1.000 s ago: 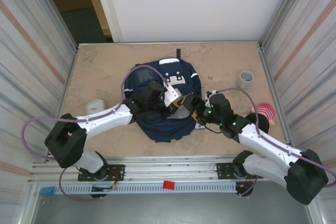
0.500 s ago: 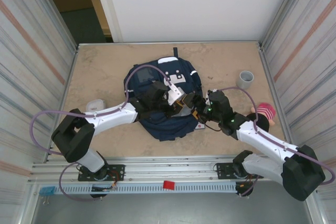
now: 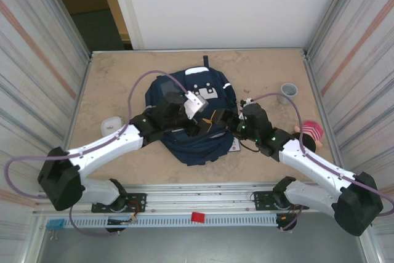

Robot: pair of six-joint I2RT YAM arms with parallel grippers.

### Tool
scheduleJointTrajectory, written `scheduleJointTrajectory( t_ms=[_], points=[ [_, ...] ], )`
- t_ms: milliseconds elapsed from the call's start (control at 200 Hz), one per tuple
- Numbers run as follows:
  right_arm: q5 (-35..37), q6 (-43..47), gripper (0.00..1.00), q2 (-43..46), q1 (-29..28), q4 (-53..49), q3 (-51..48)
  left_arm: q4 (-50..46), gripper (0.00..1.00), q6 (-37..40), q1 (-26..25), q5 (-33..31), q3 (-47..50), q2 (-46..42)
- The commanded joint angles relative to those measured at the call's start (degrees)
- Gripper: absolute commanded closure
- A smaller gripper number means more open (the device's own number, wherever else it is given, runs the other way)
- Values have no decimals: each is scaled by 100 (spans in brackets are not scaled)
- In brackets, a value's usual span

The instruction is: Pack the student bag

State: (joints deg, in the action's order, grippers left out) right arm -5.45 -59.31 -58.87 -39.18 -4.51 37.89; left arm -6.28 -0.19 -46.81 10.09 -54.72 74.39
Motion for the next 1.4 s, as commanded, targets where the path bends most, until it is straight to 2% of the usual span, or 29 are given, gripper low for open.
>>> scheduleJointTrajectory(
  t_ms=[0,231,356,521,656,747,842,937,1117,1288,1393],
  points=[
    [342,1095,14,-154,-233,-307,445,-511,25,-513,183,-305,123,-423],
    [856,3037,13,-732,-969,-1139,1463,-951,21,-1430,1149,135,215,-852],
    [1081,4305,12,-909,-1291,-1191,1610,-1182,20,-1424,1550,390,207,-1019],
    [1132,6336,17,-1128,-1702,-1279,1624,-1520,20,-1147,2281,1179,135,-1145],
    [1004,7497,17,-1389,-1795,-1553,1745,-2116,20,20,2759,1899,-155,-1169],
    [861,8026,16,-1596,-1795,-1720,1840,-2948,24,1896,2915,2500,-506,-1186],
    [650,8549,17,-1758,-1795,-1829,1871,-3712,24,3465,2934,2489,-647,-1255],
    [572,8845,17,-1861,-1786,-1901,1868,-4015,21,4641,2954,2353,-429,-1354],
    [444,9432,18,-2192,-1742,-1902,1812,-4047,22,5808,3071,1921,169,-1173],
    [854,9817,20,-2766,-1742,-1863,2018,-3417,21,5931,3141,1320,528,-801],
    [968,9952,25,-2967,-1742,-1734,2078,-3091,21,5950,3148,990,552,-504]
  ],
)
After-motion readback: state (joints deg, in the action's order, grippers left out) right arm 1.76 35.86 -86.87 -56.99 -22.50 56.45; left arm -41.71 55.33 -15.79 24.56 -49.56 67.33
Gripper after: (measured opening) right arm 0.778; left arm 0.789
